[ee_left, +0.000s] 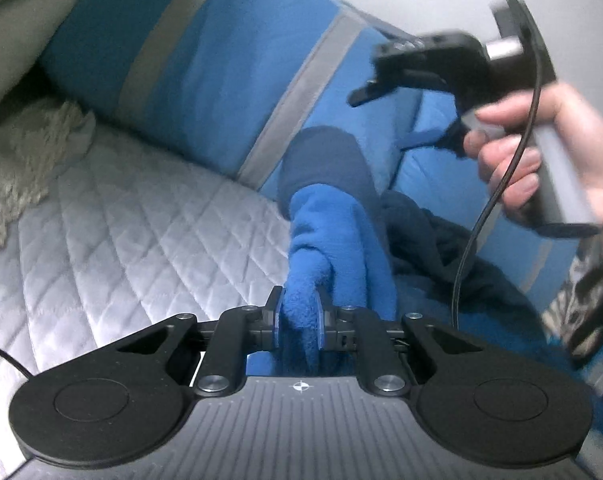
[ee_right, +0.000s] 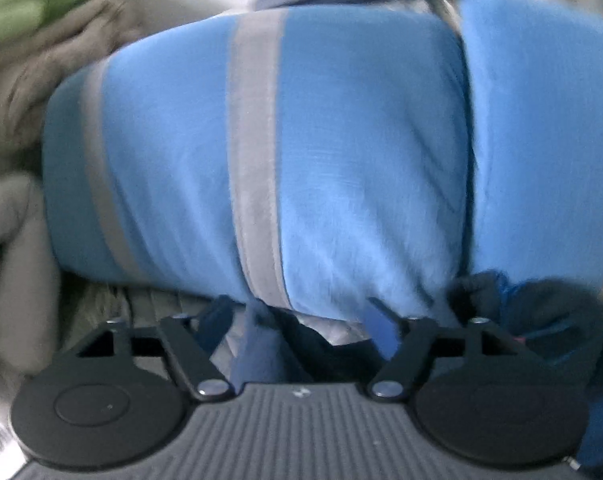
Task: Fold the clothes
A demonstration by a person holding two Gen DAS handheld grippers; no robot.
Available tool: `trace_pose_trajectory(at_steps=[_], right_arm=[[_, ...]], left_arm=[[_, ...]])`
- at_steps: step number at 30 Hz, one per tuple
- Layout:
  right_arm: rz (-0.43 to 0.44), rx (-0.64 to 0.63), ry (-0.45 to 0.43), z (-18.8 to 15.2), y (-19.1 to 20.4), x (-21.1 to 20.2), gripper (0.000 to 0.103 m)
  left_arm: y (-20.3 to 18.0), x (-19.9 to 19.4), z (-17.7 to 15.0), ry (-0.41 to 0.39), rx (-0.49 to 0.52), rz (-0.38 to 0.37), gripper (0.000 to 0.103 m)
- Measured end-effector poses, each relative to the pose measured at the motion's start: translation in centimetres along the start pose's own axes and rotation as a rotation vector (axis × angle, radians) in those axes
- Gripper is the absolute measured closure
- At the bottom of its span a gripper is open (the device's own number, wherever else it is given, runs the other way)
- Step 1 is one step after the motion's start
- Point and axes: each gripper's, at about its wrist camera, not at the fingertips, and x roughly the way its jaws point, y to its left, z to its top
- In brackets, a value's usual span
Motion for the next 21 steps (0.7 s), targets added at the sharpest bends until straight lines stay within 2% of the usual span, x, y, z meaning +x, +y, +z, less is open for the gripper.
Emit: trace_pose_trajectory(at_steps=[4, 7, 8, 9, 10, 13, 18, 21], right_arm=[[-0.071, -0.211, 0.052, -1.6, 4.0, -1.2, 0.021], [-0.131, -0.341, 0.088, -3.4, 6.6, -0.5, 0.026], [-0.145, -0.359, 0.102, -3.9, 7.0, -0.2, 0.048], [-0.158, -0.376, 0.115, -4.5, 7.4, 0.2, 0.063], [-0.169, -0.389, 0.126, -4.9, 7.7, 0.6, 0.099], [-0.157, -0.334, 0.106, -4.7, 7.0, 1.1, 0.099], [-0.161, -0.154, 0.078, -2.8, 4.1, 1.7, 0.1], [-0.15, -0.103, 0.095, -2.6, 2.6, 2.7, 0.1]], left_arm=[[-1.4, 0.0, -0.2, -0.018, 0.085, 0.011, 0.087], [-1.9, 0.1, -0.2, -0.026, 0.125, 0.013, 0.087], [-1.9, 0.0, -0.2, -0.027, 0.132, 0.013, 0.087], [-2.0, 0.0, -0.2, -0.028, 0.138, 0.013, 0.087], [-2.0, 0.0, -0.3, -0.027, 0.143, 0.017, 0.087], [-1.9, 0.1, -0.6, -0.012, 0.127, 0.027, 0.088], [-1.4, 0.2, -0.5, -0.008, 0.079, 0.019, 0.088], [-1.4, 0.3, -0.3, -0.01, 0.074, 0.014, 0.088]])
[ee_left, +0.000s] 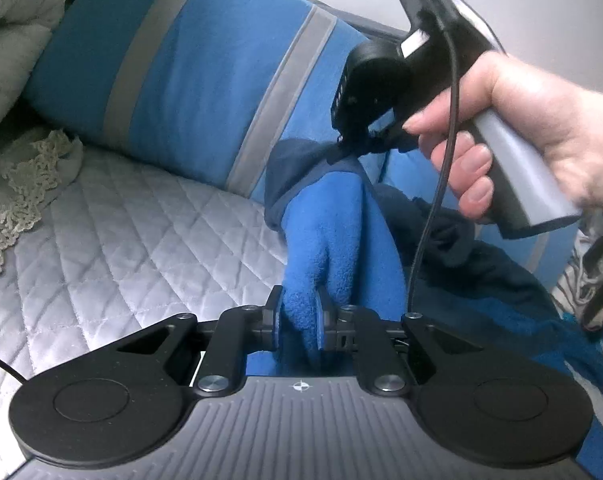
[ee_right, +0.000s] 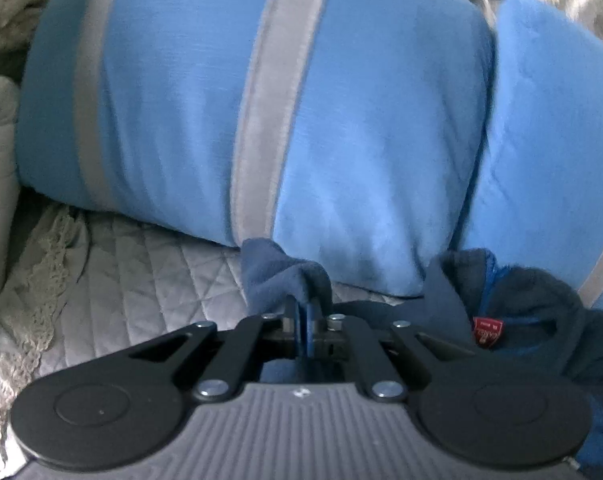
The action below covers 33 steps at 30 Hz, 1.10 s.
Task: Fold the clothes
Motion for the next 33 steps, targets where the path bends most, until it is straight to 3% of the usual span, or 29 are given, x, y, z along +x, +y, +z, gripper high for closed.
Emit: trace_pose_trajectory(at_steps=[6, 8, 12, 14, 16, 20, 24, 28, 33], right_arm=[[0.064, 0.055, -0.009, -0.1, -0.9, 0.9, 0.098], [0.104, 0.094, -0.027, 0.1, -1.4, 0.7, 0.069], [0.131, 0.164, -0.116, 0.5, -2.7, -1.2, 0.056], [0.124, 0.165, -0.128, -0.1, -3.3, -1.8, 0.04], [0.114, 0.153, -0.129, -1.1, -3.9, -2.4, 0.035], [0.118, 0.103, -0.136, -4.3, -5.0, -3.3, 0.028], [0.151, 0.021, -0.141, -8.2, -5.5, -3.7, 0.028], [0.231, -0.055, -0.079, -10.7, -4.1, -2.2, 0.028], [0.223, -0.032, -0.045, -10.7, -2.1, 1.5, 0.027]], left_arm=[[0.2, 0.1, 0.2, 0.011, -0.012, 0.015, 0.088], [0.6, 0.3, 0.2, 0.02, -0.024, 0.032, 0.088], [1.6, 0.6, 0.5, 0.035, -0.054, 0.068, 0.088], [2.2, 0.7, 0.6, 0.041, -0.08, 0.082, 0.088], [2.8, 0.8, 0.8, 0.047, -0.104, 0.084, 0.088], [4.5, 1.3, 1.1, 0.079, -0.22, 0.065, 0.088], [5.7, 1.4, 1.7, 0.082, -0.296, 0.046, 0.088], [5.8, 1.6, 2.0, 0.085, -0.3, 0.067, 0.088], [6.0, 2.0, 2.2, 0.078, -0.28, 0.092, 0.088]])
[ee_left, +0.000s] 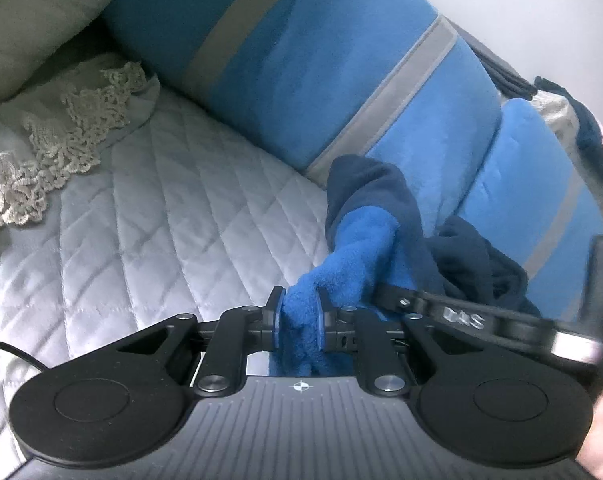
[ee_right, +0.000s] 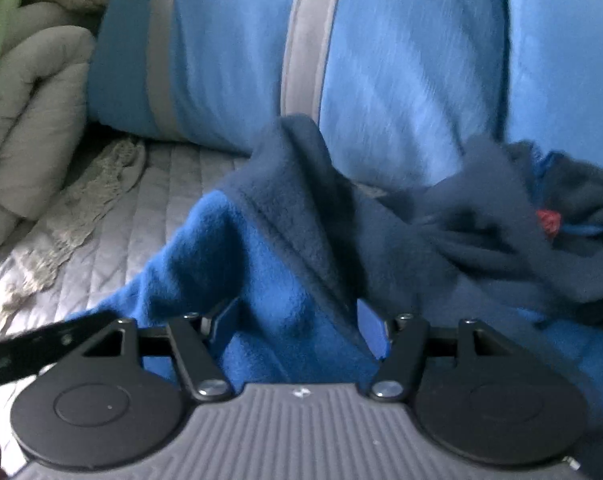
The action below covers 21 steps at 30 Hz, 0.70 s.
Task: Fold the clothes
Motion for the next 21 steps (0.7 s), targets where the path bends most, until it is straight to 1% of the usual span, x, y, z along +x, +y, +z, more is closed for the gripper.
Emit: trace_pose_trajectory(at_steps=[4, 5, 7, 8, 9, 10, 11, 13, 14, 15, 16, 18, 21], right_arm=[[0.0, 0.092, -0.003, 0.9, 0.1, 2.3, 0.016], [-0.007, 0.085, -0.006, 0.9, 0.2, 2.6, 0.013], [-0.02, 0.07, -0.012, 1.1, 0.5, 3.0, 0.011], [-0.018, 0.06, -0.02, 1.0, 0.5, 2.6, 0.01], [-0.011, 0.049, -0.037, 0.7, 0.4, 1.8, 0.009], [-0.005, 0.036, -0.056, 0.4, 0.2, 0.9, 0.004], [-0.003, 0.02, -0.087, 0.1, -0.1, -0.3, 0.0], [-0.01, -0.017, -0.145, -0.9, -1.0, -3.3, 0.0], [-0.017, -0.032, -0.162, -1.4, -1.4, -4.7, 0.0], [-0.027, -0.042, -0.175, -2.1, -2.2, -6.2, 0.0], [-0.039, -0.036, -0.181, -2.9, -3.2, -7.6, 0.0], [-0.063, -0.022, -0.192, -4.5, -5.2, -10.5, 0.0], [-0.085, 0.053, -0.205, -7.1, -9.1, -14.2, 0.0]], left_arm=[[0.7, 0.6, 0.2, 0.022, -0.034, 0.014, 0.088], [0.8, 0.8, 0.2, 0.029, -0.037, 0.019, 0.087], [1.0, 0.8, -0.1, 0.046, -0.059, 0.032, 0.086], [1.1, 0.8, -0.2, 0.057, -0.076, 0.039, 0.081], [1.4, 0.8, -0.2, 0.068, -0.097, 0.049, 0.078], [1.6, 0.6, 0.0, 0.066, -0.108, 0.049, 0.078], [1.8, 0.4, 0.2, 0.063, -0.118, 0.048, 0.075], [2.0, -0.6, 0.7, 0.01, -0.12, 0.078, 0.066], [1.9, -1.0, 1.0, -0.014, -0.1, 0.082, 0.057], [1.8, -1.3, 1.3, -0.038, -0.078, 0.085, 0.05], [1.6, -1.6, 1.7, -0.062, -0.057, 0.087, 0.049], [1.0, -1.7, 2.5, -0.072, -0.011, 0.058, 0.044], [-0.1, -1.6, 3.7, -0.079, 0.062, 0.008, 0.04]])
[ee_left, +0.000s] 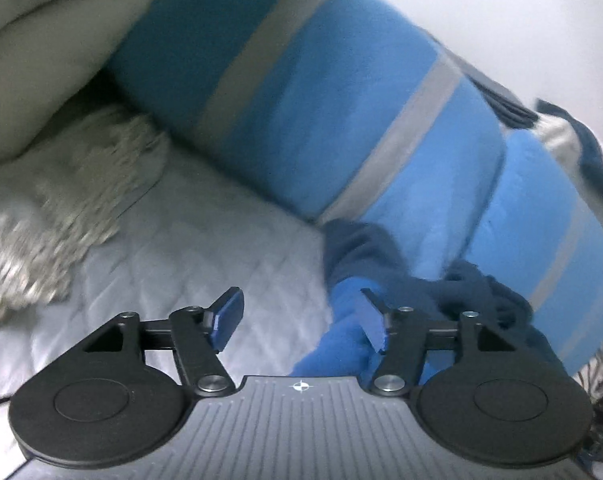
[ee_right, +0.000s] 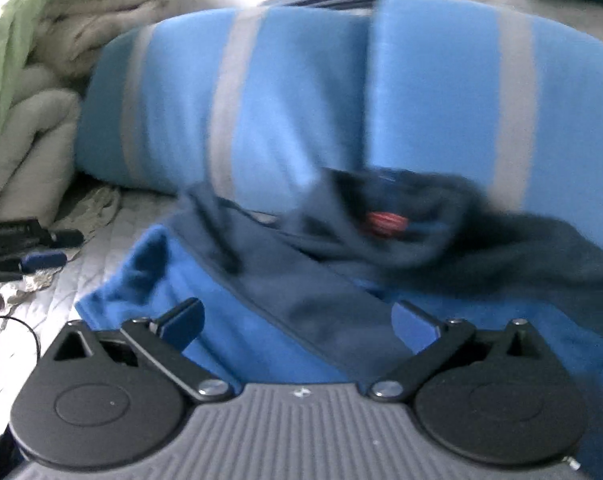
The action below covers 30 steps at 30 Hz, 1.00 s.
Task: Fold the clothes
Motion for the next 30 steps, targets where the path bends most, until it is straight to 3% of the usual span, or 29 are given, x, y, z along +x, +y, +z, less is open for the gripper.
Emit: trace_pose_trajectory(at_steps=[4, 7, 11, 13, 17, 20, 22, 23, 24, 27, 30], right_arm=[[-0.062, 0.114, -0.033, -2.6, -5.1, -3.1, 0.0], [-0.147, 0.211, 0.014, -3.2, -8.1, -3.9, 0.0], [-0.202, 0.243, -0.016, -3.5, -11.3, -5.5, 0.0], [-0.233, 0.271, -0.018, -3.7, -13.0, -6.2, 0.0], [-0.288, 0.343, -0.005, -4.2, -16.6, -7.0, 0.0], [-0.365, 0.355, 0.021, -4.7, -18.3, -6.8, 0.0], [-0.39, 0.364, 0.036, -4.8, -19.2, -6.5, 0.0], [-0.393, 0.372, 0.041, -4.9, -19.6, -6.4, 0.0], [-0.391, 0.386, 0.042, -4.9, -20.1, -6.3, 0.0], [-0.4, 0.409, 0.055, -5.0, -20.9, -5.9, 0.0], [-0.403, 0.421, 0.07, -5.1, -21.5, -5.6, 0.0]], left_arm=[[-1.9, 1.6, 1.0, 0.043, 0.063, -0.05, 0.036], [-3.4, 3.2, 1.0, 0.078, 0.126, -0.035, 0.035], [-4.9, 5.3, 0.7, 0.119, 0.211, 0.04, 0.035], [-5.3, 6.5, 0.7, 0.13, 0.226, 0.031, 0.035], [-5.2, 9.1, 1.1, 0.178, 0.204, 0.003, 0.035], [-4.7, 11.6, 1.4, 0.251, 0.135, -0.039, 0.036], [-4.0, 13.2, 1.5, 0.311, 0.045, -0.072, 0.056], [-3.7, 13.8, 1.5, 0.336, 0.007, -0.065, 0.071], [-3.5, 14.3, 1.4, 0.353, -0.025, -0.058, 0.077], [-4.3, 14.5, 1.6, 0.314, 0.051, -0.029, 0.085], [-4.6, 14.8, 1.2, 0.288, 0.127, -0.01, 0.085]])
